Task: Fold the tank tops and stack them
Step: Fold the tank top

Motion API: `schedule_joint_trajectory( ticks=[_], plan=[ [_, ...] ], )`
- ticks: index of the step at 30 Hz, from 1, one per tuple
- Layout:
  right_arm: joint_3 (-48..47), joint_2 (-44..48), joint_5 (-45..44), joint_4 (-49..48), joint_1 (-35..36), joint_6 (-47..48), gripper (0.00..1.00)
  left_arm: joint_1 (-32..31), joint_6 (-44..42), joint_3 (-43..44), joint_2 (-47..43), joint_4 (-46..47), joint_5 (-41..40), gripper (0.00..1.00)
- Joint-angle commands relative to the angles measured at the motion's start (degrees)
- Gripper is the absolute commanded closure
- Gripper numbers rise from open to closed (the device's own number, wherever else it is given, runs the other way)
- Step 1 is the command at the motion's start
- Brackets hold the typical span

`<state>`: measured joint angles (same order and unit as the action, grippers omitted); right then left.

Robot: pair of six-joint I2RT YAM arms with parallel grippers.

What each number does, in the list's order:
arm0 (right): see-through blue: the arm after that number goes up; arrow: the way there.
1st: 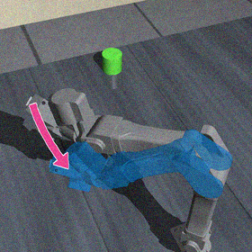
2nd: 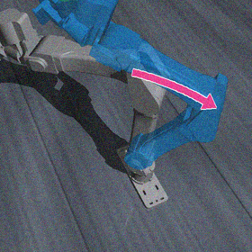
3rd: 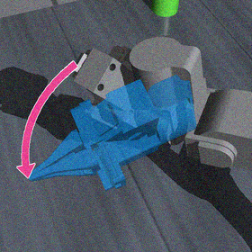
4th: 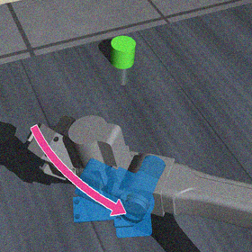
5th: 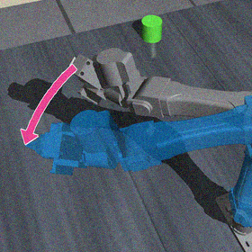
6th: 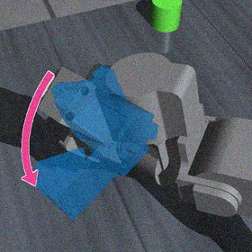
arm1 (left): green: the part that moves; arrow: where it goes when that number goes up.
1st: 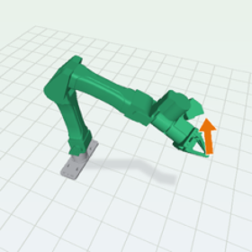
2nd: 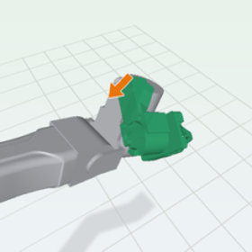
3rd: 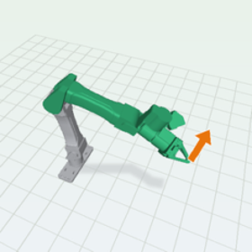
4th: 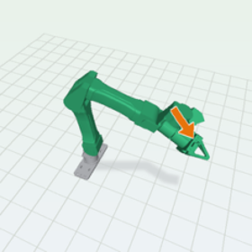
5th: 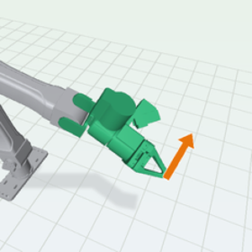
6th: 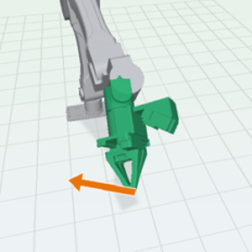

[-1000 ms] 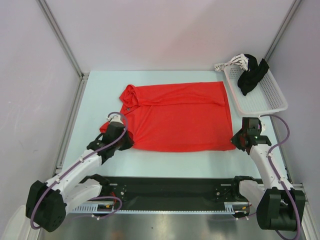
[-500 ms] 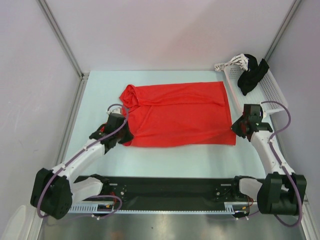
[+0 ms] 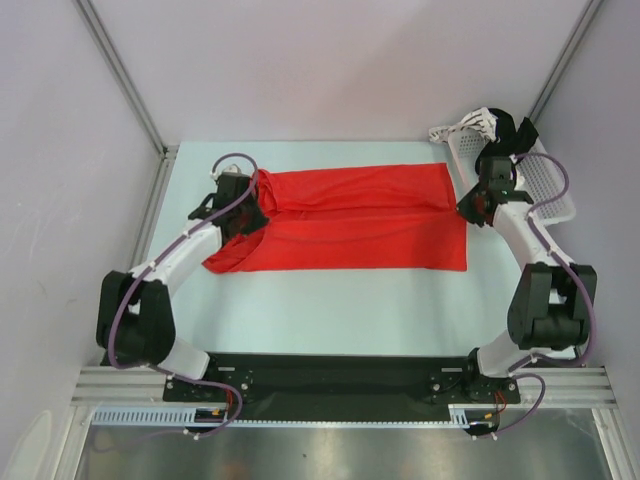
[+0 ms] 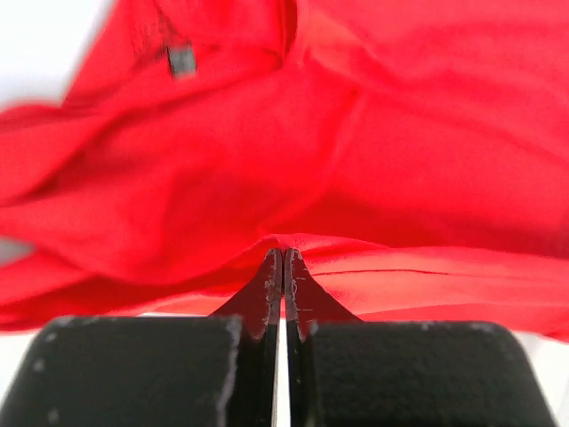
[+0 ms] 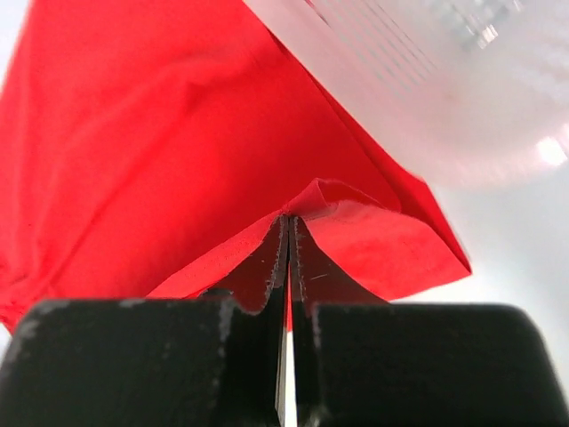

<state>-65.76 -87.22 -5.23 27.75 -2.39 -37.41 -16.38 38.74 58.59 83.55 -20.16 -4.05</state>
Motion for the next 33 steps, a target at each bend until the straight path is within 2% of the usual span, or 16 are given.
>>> schedule_joint_trajectory(
  ticks=[1,9,18,26,33],
  plan=[
    [-8.57,-4.87,-2.85,-1.56,1.34,0.05,1.00,1.61,-0.42,7.39,4.15,0.48,-1.48,1.00],
    [-25.02,-20.77,-4.52,1.60,2.22,0.58,1.00,4.16,-0.68,20.42,17.34,-1.72,-3.07,1.00],
    [-40.39,-32.21,-4.43,3.45,2.22,0.41,1.00,6.89,-1.74,33.51,28.59,-2.43,-1.31,1.00],
    [-48.58,-38.64,-6.45,4.86,2.22,0.23,1.00,7.50,-4.37,45.64,38.25,-3.21,0.19,1.00],
    [-50.08,-40.48,-8.30,3.19,2.22,-0.03,1.00,7.50,-4.73,52.94,44.77,-5.23,1.86,1.00]
  ],
)
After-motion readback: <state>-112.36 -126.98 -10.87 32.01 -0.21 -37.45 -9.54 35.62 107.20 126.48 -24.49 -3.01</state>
